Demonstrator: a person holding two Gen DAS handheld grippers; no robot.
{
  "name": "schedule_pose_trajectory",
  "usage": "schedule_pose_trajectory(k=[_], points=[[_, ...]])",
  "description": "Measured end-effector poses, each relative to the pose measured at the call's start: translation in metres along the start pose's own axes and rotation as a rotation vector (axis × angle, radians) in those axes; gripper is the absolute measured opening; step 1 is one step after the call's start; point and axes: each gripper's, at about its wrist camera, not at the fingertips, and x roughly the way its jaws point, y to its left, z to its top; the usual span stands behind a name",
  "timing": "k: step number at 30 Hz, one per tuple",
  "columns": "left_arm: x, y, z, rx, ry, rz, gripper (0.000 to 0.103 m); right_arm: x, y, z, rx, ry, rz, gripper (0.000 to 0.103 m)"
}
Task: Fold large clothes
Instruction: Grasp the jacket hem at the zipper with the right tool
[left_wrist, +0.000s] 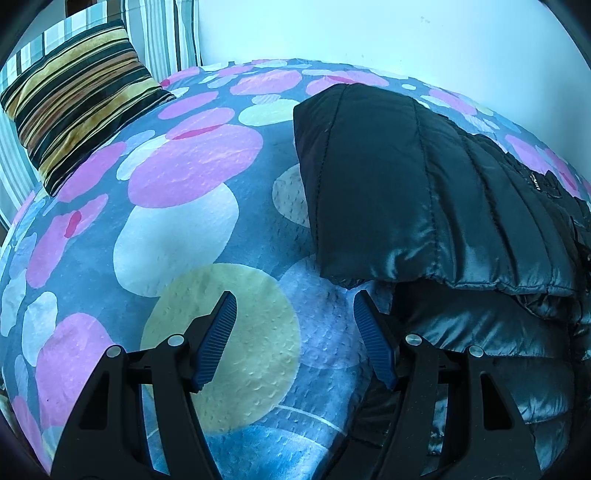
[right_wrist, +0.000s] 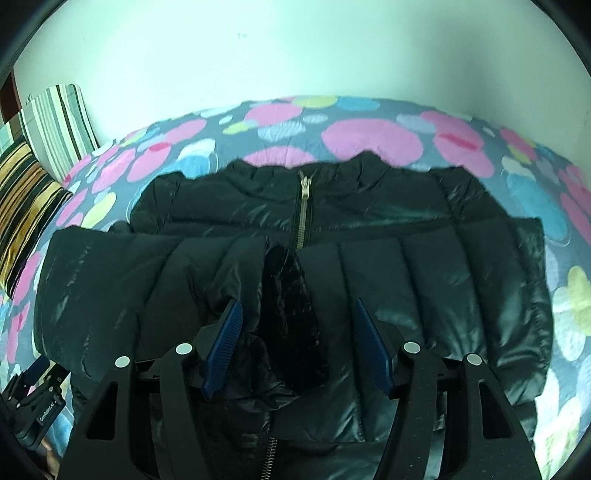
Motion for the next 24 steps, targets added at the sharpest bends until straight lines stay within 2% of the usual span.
schedule_pose_trajectory(k=[2, 5, 8, 11, 16, 19, 21, 24], points=[[0.002, 0.0, 0.0, -0.001, 0.002, 0.002, 0.066, 0.003, 0.001, -0.004, -0.002, 0.013, 0.03, 0.039], [0.002, 0.001, 0.001, -0.007, 0.005, 0.007, 0.066, 0.001, 0.006, -0.006, -0.019, 0.008, 0.037, 0.023], [0.003, 0.002, 0.003, -0.015, 0.003, 0.014, 0.066, -0.01, 0.006, -0.004, -0.017, -0.02, 0.05, 0.012], [0.004, 0.003, 0.007, -0.023, 0.004, 0.012, 0.066, -0.029, 0.001, -0.001, -0.012, -0.079, 0.04, 0.01], [0.004, -0.004, 0.018, -0.011, -0.018, -0.003, 0.066, -0.056, -0.021, 0.004, -0.011, -0.172, -0.076, 0.01], [-0.005, -0.012, 0.025, 0.009, -0.058, -0.06, 0.068, -0.06, -0.049, 0.005, 0.011, -0.169, -0.14, 0.01], [-0.009, -0.021, 0.026, 0.049, -0.083, -0.07, 0.068, -0.055, -0.065, 0.002, 0.037, -0.149, -0.17, 0.01], [-0.009, -0.033, 0.027, 0.099, -0.099, -0.045, 0.069, -0.042, -0.087, -0.006, 0.07, -0.1, -0.199, 0.01]])
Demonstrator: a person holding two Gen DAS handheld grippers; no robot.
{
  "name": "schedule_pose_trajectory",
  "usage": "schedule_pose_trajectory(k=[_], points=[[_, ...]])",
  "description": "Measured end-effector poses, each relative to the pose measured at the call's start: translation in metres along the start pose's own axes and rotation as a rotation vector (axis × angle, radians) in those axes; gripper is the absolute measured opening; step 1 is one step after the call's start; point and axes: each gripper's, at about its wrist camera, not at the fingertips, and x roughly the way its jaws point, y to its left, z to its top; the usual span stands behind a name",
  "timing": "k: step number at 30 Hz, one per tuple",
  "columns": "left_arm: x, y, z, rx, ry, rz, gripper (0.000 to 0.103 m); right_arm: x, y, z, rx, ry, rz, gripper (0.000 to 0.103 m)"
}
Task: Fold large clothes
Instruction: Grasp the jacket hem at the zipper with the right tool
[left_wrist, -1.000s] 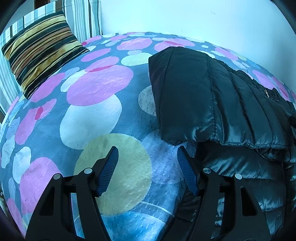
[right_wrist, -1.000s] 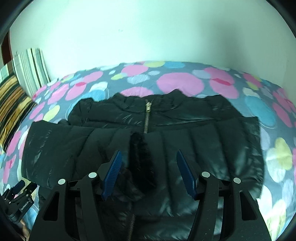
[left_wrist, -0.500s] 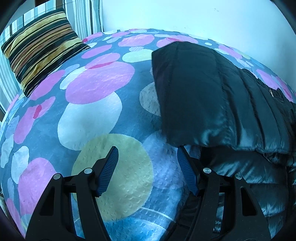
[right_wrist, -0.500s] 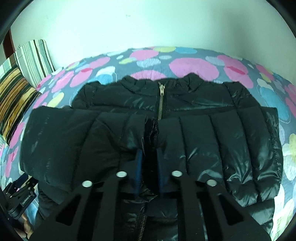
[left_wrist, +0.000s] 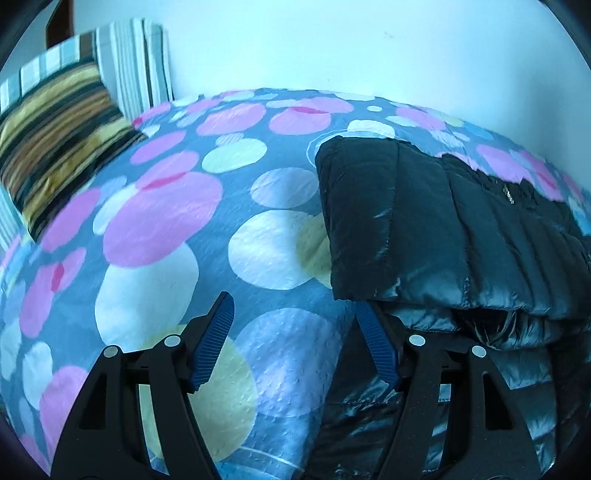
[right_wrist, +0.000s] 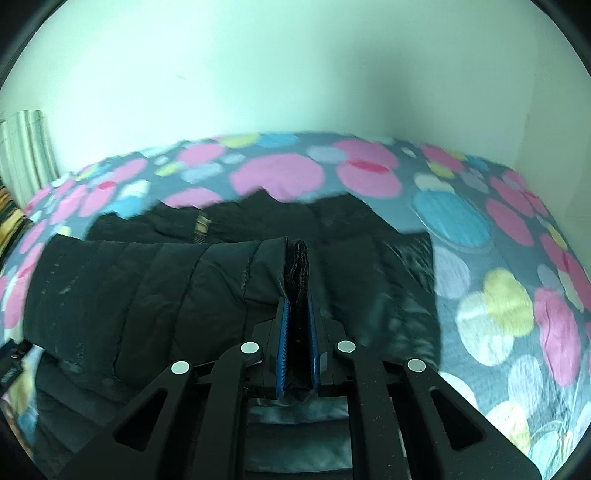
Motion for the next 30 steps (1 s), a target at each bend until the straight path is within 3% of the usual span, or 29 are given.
schedule_pose_trajectory(k=[4, 13, 21, 30], points=[[0.006, -0.005, -0.001, 0.017, 0.04, -0.025, 0.069, 0.021, -0.006, -0.014, -0.005, 0.042, -0.019, 0.01], [-0.031, 0.014, 0.006, -0.01, -0.028, -0.125, 0.069, 0.018, -0.005, -0.019, -0.004, 0.009, -0.049, 0.011], [-0.014, -0.001, 0.039, -0.004, -0.053, -0.078, 0.069, -0.002, -0.025, -0.01, 0.042, -0.042, -0.071, 0.01], [0.043, -0.03, 0.047, 0.075, 0.047, -0.039, 0.069, 0.024, -0.034, -0.016, 0.043, 0.013, -0.074, 0.011]])
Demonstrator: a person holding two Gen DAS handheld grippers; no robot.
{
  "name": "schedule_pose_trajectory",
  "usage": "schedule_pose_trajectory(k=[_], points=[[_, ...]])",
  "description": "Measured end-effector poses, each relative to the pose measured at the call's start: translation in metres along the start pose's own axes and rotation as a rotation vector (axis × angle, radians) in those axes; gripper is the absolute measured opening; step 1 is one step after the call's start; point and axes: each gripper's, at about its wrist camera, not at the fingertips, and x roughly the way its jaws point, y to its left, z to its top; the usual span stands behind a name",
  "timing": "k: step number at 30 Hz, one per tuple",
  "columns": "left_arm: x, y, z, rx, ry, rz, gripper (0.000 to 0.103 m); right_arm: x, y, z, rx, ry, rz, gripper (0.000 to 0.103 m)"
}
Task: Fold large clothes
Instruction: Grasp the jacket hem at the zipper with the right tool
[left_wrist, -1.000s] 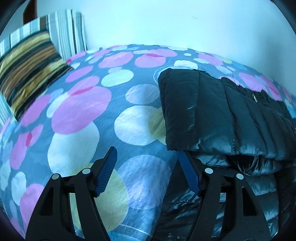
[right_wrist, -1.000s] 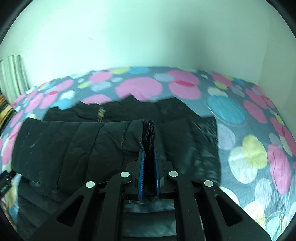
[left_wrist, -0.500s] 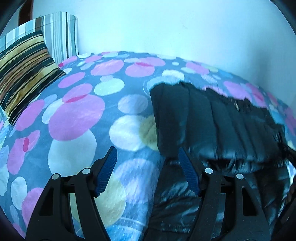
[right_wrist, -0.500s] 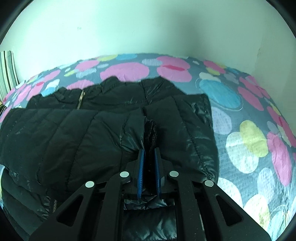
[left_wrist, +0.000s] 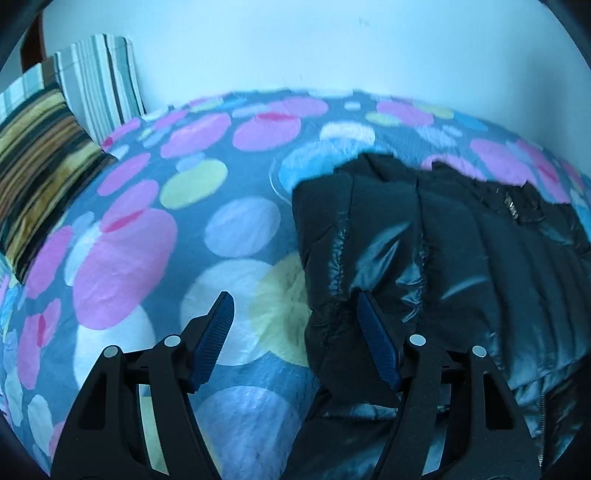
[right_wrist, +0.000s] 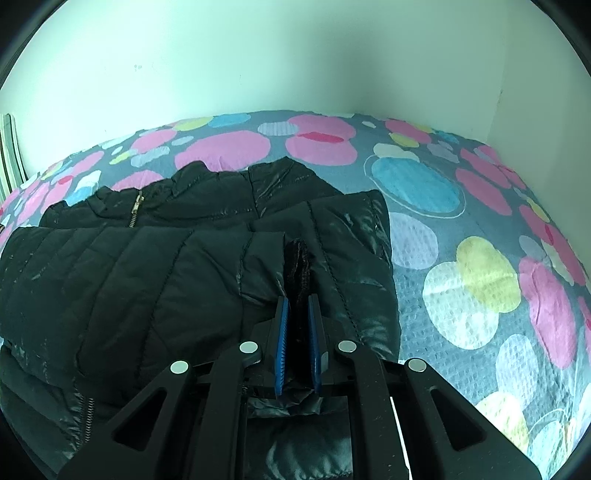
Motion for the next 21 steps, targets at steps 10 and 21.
schedule_pose_trajectory(k=[10, 21], points=[[0.026, -0.002, -0.008, 0.002, 0.045, -0.029, 0.074, 0.023, -0.005, -0.008, 0.033, 0.056, 0.061, 0.017], [-0.042, -0.01, 0.012, 0.018, -0.114, -0.031, 0.073, -0.023, -0.012, 0.012, 0.072, -0.04, 0.101, 0.017]])
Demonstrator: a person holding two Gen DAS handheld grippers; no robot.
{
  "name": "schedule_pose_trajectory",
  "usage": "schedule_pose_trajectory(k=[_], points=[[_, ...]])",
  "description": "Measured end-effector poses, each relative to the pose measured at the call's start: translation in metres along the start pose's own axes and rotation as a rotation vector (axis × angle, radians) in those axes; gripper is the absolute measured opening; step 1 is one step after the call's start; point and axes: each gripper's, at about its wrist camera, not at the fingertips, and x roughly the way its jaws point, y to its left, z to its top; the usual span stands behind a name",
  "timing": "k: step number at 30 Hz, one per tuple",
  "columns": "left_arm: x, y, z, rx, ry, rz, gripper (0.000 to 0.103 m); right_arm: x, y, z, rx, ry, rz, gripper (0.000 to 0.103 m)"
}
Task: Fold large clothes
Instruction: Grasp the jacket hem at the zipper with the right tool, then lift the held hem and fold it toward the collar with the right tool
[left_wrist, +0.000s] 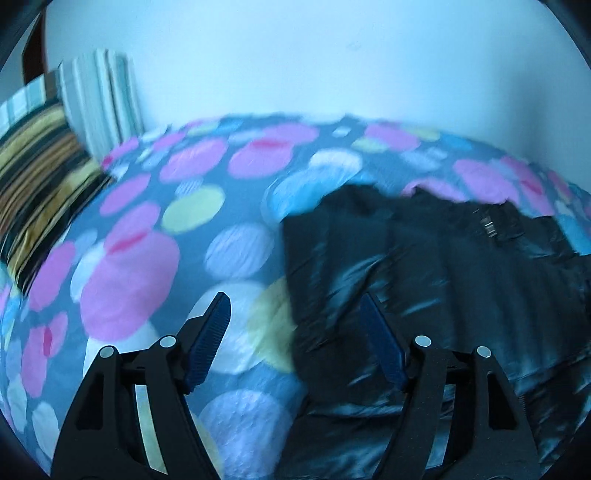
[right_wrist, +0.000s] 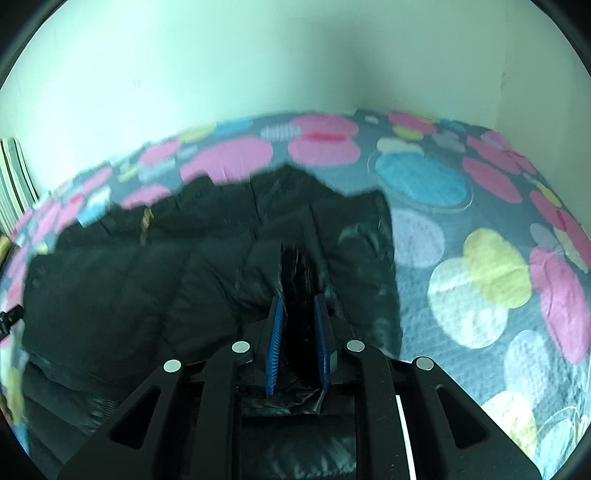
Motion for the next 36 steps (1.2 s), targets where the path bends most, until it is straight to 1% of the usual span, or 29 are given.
schedule_pose_trajectory(k=[2, 5, 7, 8, 10, 11, 13, 17, 19, 24, 28, 31, 33, 34, 35, 36], points=[[0.002, -0.015, 0.004, 0.042, -0.013, 0.0, 0.073, -0.004, 0.01, 0.006, -0.021, -0.004, 0.037, 0.017], [0.019, -0.03, -0.001, 0.08, 0.027, -0.008, 0.073, 0.001, 0.025, 0.007, -0.077, 0.006, 0.073, 0.017], [0.03, -0.033, -0.008, 0.077, 0.062, -0.011, 0.074, 0.011, 0.034, 0.001, -0.118, 0.032, 0.08, 0.017], [0.036, -0.033, -0.011, 0.071, 0.079, -0.018, 0.074, 0.021, 0.037, -0.003, -0.134, 0.063, 0.084, 0.017], [0.047, -0.031, -0.017, 0.058, 0.107, -0.033, 0.076, 0.037, 0.038, -0.01, -0.147, 0.113, 0.087, 0.017], [0.051, -0.031, -0.018, 0.06, 0.115, -0.036, 0.079, 0.044, 0.037, -0.014, -0.145, 0.124, 0.093, 0.017], [0.061, -0.03, -0.021, 0.064, 0.136, -0.048, 0.08, 0.051, 0.036, -0.017, -0.13, 0.134, 0.104, 0.017], [0.07, -0.023, -0.026, 0.019, 0.156, -0.082, 0.084, 0.054, 0.037, -0.021, -0.132, 0.13, 0.104, 0.017], [0.07, -0.023, -0.027, 0.014, 0.157, -0.083, 0.084, 0.053, 0.036, -0.021, -0.127, 0.128, 0.11, 0.017], [0.058, -0.027, -0.025, 0.039, 0.121, -0.043, 0.084, 0.052, 0.036, -0.02, -0.129, 0.124, 0.105, 0.017], [0.041, -0.02, -0.024, -0.001, 0.111, -0.016, 0.084, 0.048, 0.036, -0.019, -0.13, 0.11, 0.105, 0.018], [0.024, -0.015, -0.026, -0.007, 0.098, -0.009, 0.084, 0.04, 0.038, -0.018, -0.15, 0.089, 0.09, 0.018], [0.009, -0.012, -0.029, 0.0, 0.086, -0.001, 0.084, 0.029, 0.038, -0.017, -0.15, 0.077, 0.084, 0.026], [0.002, -0.009, -0.031, 0.001, 0.08, 0.004, 0.084, 0.02, 0.036, -0.018, -0.138, 0.07, 0.098, 0.039], [-0.006, -0.006, -0.034, -0.001, 0.076, 0.002, 0.084, 0.01, 0.034, -0.019, -0.128, 0.06, 0.108, 0.055], [-0.014, -0.002, -0.038, -0.002, 0.075, -0.003, 0.084, 0.001, 0.032, -0.02, -0.128, 0.047, 0.112, 0.06]])
